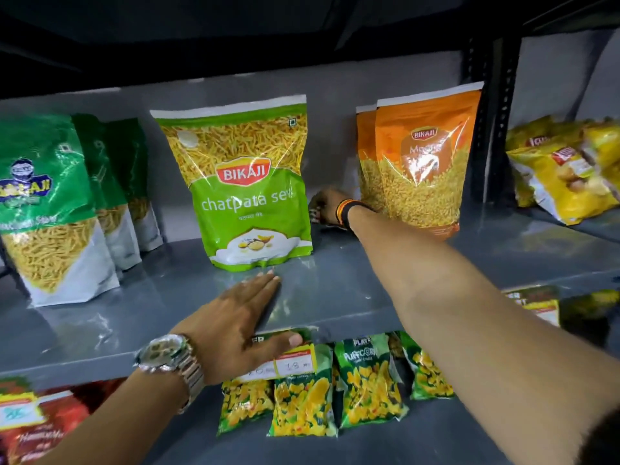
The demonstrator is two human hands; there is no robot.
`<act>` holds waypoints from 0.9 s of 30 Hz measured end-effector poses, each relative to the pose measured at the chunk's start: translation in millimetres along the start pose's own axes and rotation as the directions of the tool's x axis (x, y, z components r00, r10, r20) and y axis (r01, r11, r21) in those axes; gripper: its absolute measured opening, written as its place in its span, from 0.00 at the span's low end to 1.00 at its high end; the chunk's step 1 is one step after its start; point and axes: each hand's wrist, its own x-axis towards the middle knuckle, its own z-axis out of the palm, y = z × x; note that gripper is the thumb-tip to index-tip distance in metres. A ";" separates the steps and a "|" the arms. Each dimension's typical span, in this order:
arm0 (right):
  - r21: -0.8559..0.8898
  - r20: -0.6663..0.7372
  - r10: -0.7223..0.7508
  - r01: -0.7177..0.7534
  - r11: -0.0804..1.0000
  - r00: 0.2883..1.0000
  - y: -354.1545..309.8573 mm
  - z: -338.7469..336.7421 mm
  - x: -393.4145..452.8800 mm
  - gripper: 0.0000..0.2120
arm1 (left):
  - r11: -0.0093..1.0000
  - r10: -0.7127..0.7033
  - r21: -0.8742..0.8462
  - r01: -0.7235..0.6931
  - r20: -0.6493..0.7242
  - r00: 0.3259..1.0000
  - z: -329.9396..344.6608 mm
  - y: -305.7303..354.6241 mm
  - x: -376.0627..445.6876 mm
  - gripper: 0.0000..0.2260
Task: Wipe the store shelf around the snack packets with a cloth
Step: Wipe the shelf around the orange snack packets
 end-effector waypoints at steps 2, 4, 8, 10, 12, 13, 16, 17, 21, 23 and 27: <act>-0.033 0.042 -0.007 0.009 0.999 0.999 4.6 2.3 2.2 0.12 | 1.000 0.017 0.006 -0.017 -0.018 1.000 1.2 -1.6 0.3 0.51; 0.007 0.101 -0.009 0.008 1.000 0.995 11.3 5.1 6.2 0.12 | 1.000 0.028 0.010 -0.028 -0.023 0.999 1.6 -2.3 1.6 0.51; -0.013 0.199 -0.021 0.025 1.000 0.980 23.2 11.0 18.9 0.13 | 1.000 0.023 0.013 -0.023 -0.010 1.000 1.6 -2.7 1.8 0.51; 0.013 0.186 -0.035 0.033 0.999 0.982 13.3 3.1 -6.9 0.14 | 1.000 0.024 0.007 -0.024 -0.012 1.000 0.5 -1.3 0.1 0.52; 0.073 0.178 -0.040 0.027 0.997 0.983 7.6 -6.4 -39.2 0.15 | 1.000 0.027 0.001 -0.027 -0.009 1.000 -0.4 1.1 -1.9 0.52; 0.083 0.174 -0.058 0.044 0.996 0.983 6.3 -9.9 -55.1 0.16 | 1.000 0.029 0.002 -0.029 -0.008 1.000 -1.0 1.4 -2.6 0.52; 0.079 0.207 -0.122 0.108 0.991 0.971 2.1 -23.0 -107.9 0.16 | 0.999 0.041 0.007 -0.041 -0.002 0.999 0.1 -0.5 -0.1 0.51; 0.094 0.231 -0.148 0.129 0.987 0.962 1.4 -29.3 -125.7 0.15 | 0.999 0.047 0.010 -0.047 -0.004 0.999 1.1 -1.1 1.2 0.51; 0.245 0.075 -0.085 0.065 0.967 0.994 -1.6 -62.2 -145.0 0.14 | 0.998 0.055 0.007 -0.055 -0.020 0.998 5.0 -3.3 5.0 0.51; 0.236 -0.010 -0.016 0.018 0.971 1.000 -1.0 -63.1 -134.2 0.14 | 0.999 0.053 0.003 -0.053 -0.023 0.998 6.4 -4.1 5.7 0.51; 0.034 0.047 0.061 -0.063 0.997 0.997 1.4 -27.0 -115.7 0.15 | 0.999 0.046 -0.012 -0.047 -0.012 0.999 6.4 -3.5 3.3 0.51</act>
